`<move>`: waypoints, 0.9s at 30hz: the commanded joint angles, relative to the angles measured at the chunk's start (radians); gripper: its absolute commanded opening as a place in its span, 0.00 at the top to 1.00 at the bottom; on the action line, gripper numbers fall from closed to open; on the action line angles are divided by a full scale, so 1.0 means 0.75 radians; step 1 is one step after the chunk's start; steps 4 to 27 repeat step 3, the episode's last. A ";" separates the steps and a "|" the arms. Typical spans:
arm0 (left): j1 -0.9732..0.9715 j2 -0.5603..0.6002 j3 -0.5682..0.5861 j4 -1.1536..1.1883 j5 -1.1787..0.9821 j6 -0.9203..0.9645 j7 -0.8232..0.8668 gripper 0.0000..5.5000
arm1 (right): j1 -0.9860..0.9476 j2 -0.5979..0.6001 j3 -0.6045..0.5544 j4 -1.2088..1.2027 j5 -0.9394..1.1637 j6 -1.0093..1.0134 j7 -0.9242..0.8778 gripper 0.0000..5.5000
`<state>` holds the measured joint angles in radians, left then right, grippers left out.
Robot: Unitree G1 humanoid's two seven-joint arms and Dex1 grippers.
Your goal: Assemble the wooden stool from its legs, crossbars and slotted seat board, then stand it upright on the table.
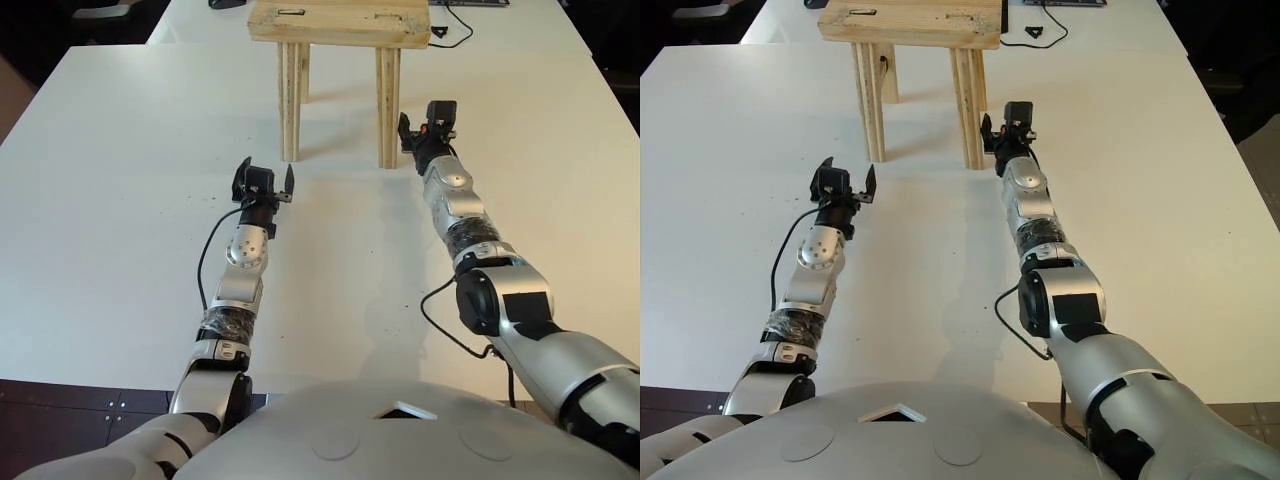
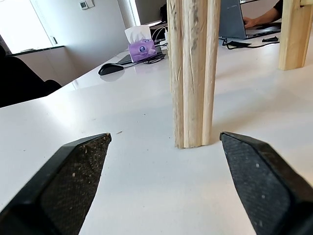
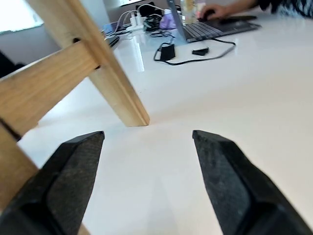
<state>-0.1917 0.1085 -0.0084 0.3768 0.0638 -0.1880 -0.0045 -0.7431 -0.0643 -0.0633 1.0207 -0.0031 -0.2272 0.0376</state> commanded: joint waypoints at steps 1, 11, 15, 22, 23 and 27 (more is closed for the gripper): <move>0.017 -0.051 -0.002 -0.095 -0.022 0.077 0.013 0.25 | 0.276 0.002 -0.010 -0.230 0.044 -0.077 0.062 0.40; 0.061 -0.076 -0.002 -0.147 -0.029 0.105 0.027 0.25 | 0.393 -0.011 -0.021 -0.376 0.060 -0.079 0.070 0.40; 0.061 -0.076 -0.002 -0.147 -0.029 0.105 0.027 0.25 | 0.393 -0.011 -0.021 -0.376 0.060 -0.079 0.070 0.40; 0.061 -0.076 -0.002 -0.147 -0.029 0.105 0.027 0.25 | 0.393 -0.011 -0.021 -0.376 0.060 -0.079 0.070 0.40; 0.061 -0.076 -0.002 -0.147 -0.029 0.105 0.027 0.25 | 0.393 -0.011 -0.021 -0.376 0.060 -0.079 0.070 0.40; 0.061 -0.076 -0.002 -0.147 -0.029 0.105 0.027 0.25 | 0.393 -0.011 -0.021 -0.376 0.060 -0.079 0.070 0.40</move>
